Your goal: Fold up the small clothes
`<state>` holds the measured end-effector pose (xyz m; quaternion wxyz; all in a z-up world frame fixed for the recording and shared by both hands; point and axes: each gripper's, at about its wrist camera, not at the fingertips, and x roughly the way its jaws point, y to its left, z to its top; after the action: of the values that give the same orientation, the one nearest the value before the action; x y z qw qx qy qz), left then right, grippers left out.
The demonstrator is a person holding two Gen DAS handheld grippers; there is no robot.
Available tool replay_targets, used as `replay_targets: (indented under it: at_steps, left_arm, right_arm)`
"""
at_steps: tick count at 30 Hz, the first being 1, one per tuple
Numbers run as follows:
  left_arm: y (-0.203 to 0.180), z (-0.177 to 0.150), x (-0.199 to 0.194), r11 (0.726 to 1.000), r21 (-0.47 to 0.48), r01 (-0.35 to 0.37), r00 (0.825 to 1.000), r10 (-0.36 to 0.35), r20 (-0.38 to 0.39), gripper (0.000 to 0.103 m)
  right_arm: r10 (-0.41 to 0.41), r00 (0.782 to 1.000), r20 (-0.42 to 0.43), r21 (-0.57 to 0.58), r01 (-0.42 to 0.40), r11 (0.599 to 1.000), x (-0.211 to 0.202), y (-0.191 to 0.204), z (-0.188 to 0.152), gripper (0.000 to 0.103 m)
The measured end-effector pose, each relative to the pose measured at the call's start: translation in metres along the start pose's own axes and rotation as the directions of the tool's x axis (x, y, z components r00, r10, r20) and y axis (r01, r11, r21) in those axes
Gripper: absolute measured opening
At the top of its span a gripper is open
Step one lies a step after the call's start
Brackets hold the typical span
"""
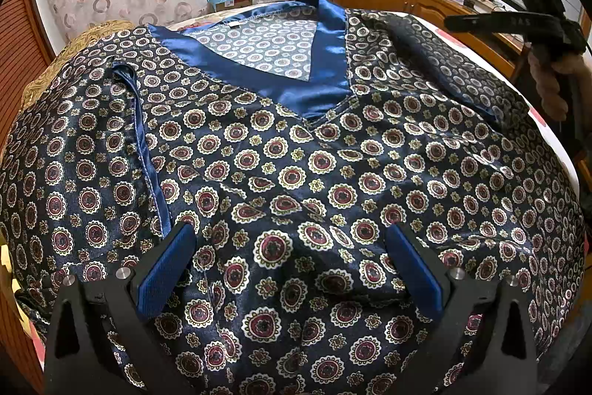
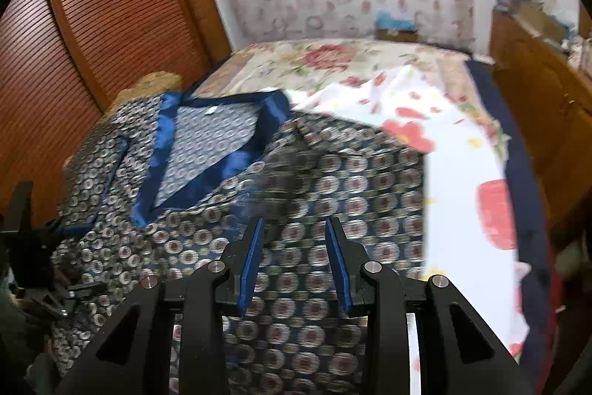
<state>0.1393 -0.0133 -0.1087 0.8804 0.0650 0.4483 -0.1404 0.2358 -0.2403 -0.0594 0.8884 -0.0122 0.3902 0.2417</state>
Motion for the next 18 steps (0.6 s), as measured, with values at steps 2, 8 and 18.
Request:
replay_targets:
  at_steps: [2, 8, 18]
  left_arm:
    - [0.0, 0.0, 0.0, 1.0, -0.002, -0.004, 1.0, 0.004, 0.0, 0.103]
    - [0.011, 0.0, -0.017, 0.999, -0.041, -0.005, 0.999, 0.007, 0.052, 0.103]
    - [0.078, 0.015, -0.066, 0.986, -0.154, -0.071, 0.979, 0.098, 0.179, 0.103]
  right_arm:
    - [-0.054, 0.998, 0.013, -0.013, 0.055, 0.998, -0.007, -0.006, -0.003, 0.045]
    - [-0.159, 0.985, -0.068, -0.006, 0.159, 0.987, 0.02, -0.03, -0.011, 0.046]
    - [-0.164, 0.982, -0.092, 0.01, 0.166, 0.986, 0.051, -0.037, -0.003, 0.046]
